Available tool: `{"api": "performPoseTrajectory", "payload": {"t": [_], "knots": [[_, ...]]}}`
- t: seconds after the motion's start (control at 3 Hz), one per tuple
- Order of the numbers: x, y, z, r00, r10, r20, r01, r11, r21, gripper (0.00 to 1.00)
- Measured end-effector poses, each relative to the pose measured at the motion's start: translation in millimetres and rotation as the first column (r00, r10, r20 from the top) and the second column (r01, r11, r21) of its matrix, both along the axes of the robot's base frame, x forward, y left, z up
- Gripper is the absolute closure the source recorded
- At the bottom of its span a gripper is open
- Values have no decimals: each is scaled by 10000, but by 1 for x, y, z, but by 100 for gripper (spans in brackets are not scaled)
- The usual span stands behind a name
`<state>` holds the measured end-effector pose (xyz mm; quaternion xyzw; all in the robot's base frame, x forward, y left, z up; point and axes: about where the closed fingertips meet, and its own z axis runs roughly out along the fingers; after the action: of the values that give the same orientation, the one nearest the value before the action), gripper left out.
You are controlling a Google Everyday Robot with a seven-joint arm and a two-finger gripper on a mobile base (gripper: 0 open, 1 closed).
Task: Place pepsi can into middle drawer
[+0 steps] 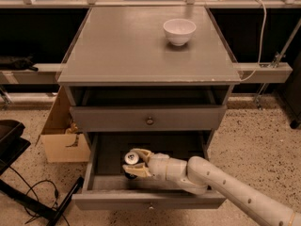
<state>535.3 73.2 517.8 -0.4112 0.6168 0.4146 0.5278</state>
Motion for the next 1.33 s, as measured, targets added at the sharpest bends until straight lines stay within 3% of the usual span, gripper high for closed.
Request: {"api": "performPoseTrajectory", "payload": {"t": [1.0,1.33], "knots": [[-8,26,-60,9989,467,-85,-465,9988,126,100],[-8,26,-60,9989,468,-90,-467,9988,131,81]]}}
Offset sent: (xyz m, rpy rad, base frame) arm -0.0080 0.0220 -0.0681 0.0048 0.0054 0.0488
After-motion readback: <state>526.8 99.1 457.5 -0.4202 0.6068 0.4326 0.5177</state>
